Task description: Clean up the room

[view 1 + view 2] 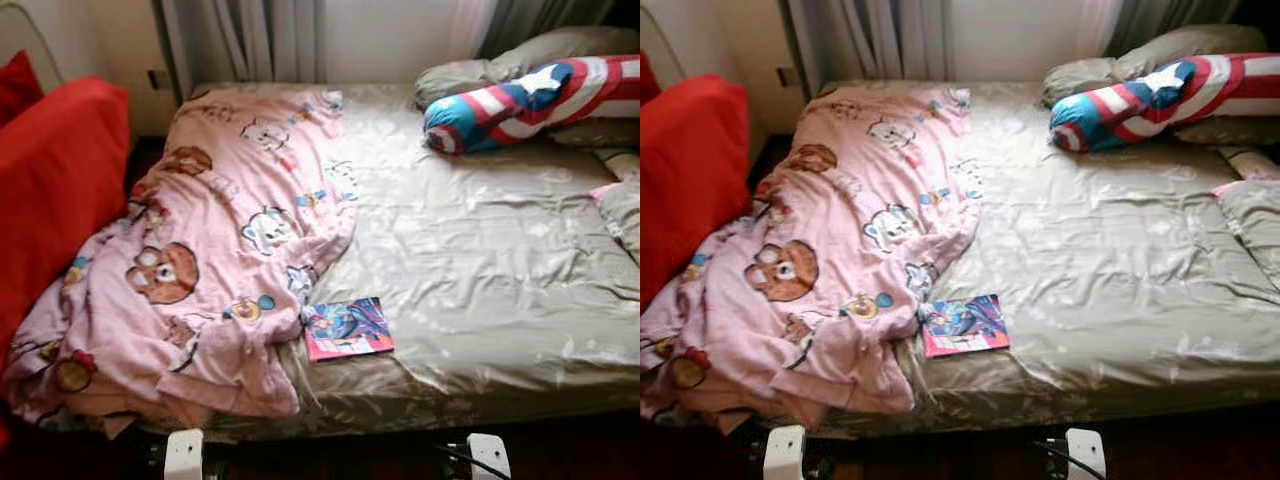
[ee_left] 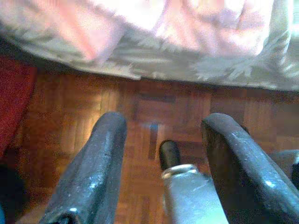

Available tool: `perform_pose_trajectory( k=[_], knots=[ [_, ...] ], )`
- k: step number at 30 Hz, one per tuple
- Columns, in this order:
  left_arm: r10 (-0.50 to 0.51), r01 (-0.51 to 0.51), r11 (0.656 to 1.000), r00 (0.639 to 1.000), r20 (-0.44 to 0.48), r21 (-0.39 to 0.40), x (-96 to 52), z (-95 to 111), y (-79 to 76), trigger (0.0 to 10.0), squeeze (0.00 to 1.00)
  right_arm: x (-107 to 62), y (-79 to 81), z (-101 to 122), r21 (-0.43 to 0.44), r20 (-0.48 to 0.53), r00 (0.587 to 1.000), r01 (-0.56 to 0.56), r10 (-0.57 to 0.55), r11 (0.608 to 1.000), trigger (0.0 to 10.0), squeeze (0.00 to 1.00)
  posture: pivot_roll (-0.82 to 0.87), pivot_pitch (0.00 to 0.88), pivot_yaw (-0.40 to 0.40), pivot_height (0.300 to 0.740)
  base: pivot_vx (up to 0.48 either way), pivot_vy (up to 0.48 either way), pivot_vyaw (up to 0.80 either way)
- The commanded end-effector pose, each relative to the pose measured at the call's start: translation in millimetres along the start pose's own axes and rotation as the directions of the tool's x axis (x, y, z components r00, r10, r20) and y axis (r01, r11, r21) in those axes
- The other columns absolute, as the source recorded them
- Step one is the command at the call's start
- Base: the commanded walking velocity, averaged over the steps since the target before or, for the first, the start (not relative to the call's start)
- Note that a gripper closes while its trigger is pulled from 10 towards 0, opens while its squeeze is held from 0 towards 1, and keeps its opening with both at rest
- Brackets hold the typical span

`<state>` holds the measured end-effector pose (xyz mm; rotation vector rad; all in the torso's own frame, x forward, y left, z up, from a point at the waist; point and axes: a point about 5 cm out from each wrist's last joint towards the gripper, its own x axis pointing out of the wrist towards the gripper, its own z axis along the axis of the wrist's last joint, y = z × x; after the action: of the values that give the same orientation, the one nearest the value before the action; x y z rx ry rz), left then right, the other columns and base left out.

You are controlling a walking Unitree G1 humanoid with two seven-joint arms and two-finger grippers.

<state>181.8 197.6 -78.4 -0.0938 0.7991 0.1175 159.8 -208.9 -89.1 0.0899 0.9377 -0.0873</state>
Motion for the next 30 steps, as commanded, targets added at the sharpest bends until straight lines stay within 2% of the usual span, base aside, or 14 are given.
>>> perform_pose_trajectory(
  k=[1,9,11,14,18,24,25,26,27,30],
  knots=[
    [0.025,-0.025,1.000,1.000,-0.012,-0.004,-3.2,-6.2,9.0,10.0,0.00,0.9,4.8,1.6,-0.002,0.010,1.000,-0.012,0.012,1.000,10.0,0.00,-0.06,0.123,-0.017,0.740,0.334,0.000,0.00],
    [0.018,-0.018,1.000,0.999,0.031,-0.012,-3.6,-2.0,9.9,10.0,0.00,3.3,10.8,14.0,-0.040,0.063,0.997,-0.049,0.052,0.998,10.0,0.00,-0.06,0.127,-0.013,0.740,0.083,0.000,0.00],
    [-0.006,0.007,1.000,0.997,0.073,-0.005,-3.4,3.0,7.9,10.0,0.00,4.8,12.9,26.1,-0.048,0.113,0.991,-0.064,0.069,0.997,10.0,0.00,-0.06,0.134,-0.014,0.740,0.000,0.000,0.00],
    [-0.007,0.013,0.999,0.989,0.145,-0.039,-2.8,13.8,9.7,10.0,0.00,5.7,15.3,44.4,-0.043,0.198,0.975,-0.091,0.098,0.995,10.0,0.00,-0.06,0.134,-0.015,0.740,0.000,0.000,0.00],
    [-0.027,0.037,0.999,0.967,0.254,-0.037,-3.5,30.2,11.4,10.0,0.00,5.3,19.5,63.0,-0.033,0.299,0.948,-0.106,0.111,0.994,10.0,0.00,-0.06,0.130,-0.017,0.740,0.000,0.000,0.00],
    [-0.048,0.067,0.997,0.918,0.393,-0.036,-8.4,48.0,9.6,10.0,0.00,0.1,20.1,84.0,0.008,0.456,0.884,-0.118,0.101,0.993,10.0,0.00,-0.07,0.126,-0.017,0.740,0.000,0.000,0.00],
    [-0.053,0.071,0.997,0.893,0.448,-0.025,-11.9,55.3,8.9,10.0,0.00,-2.5,19.5,89.1,0.016,0.502,0.859,-0.121,0.097,0.992,10.0,0.00,-0.07,0.127,-0.020,0.740,0.000,0.000,0.00],
    [-0.054,0.072,0.997,0.882,0.467,-0.020,-13.3,58.2,8.5,10.0,0.00,-3.5,19.3,90.6,0.019,0.517,0.851,-0.123,0.095,0.992,10.0,0.00,-0.07,0.127,-0.020,0.740,0.000,0.000,0.00],
    [-0.058,0.075,0.997,0.851,0.522,-0.012,-18.6,68.5,7.2,10.0,0.00,-6.1,17.6,93.4,0.015,0.548,0.832,-0.110,0.084,0.994,10.0,0.00,-0.07,0.127,-0.023,0.740,0.000,0.000,0.00],
    [-0.061,0.078,0.997,0.807,0.587,-0.004,-27.1,83.8,6.9,10.0,0.00,-10.0,14.8,96.7,0.023,0.589,0.806,-0.093,0.061,0.995,10.0,0.00,-0.07,0.126,-0.020,0.740,0.000,0.000,0.00]
  ],
)
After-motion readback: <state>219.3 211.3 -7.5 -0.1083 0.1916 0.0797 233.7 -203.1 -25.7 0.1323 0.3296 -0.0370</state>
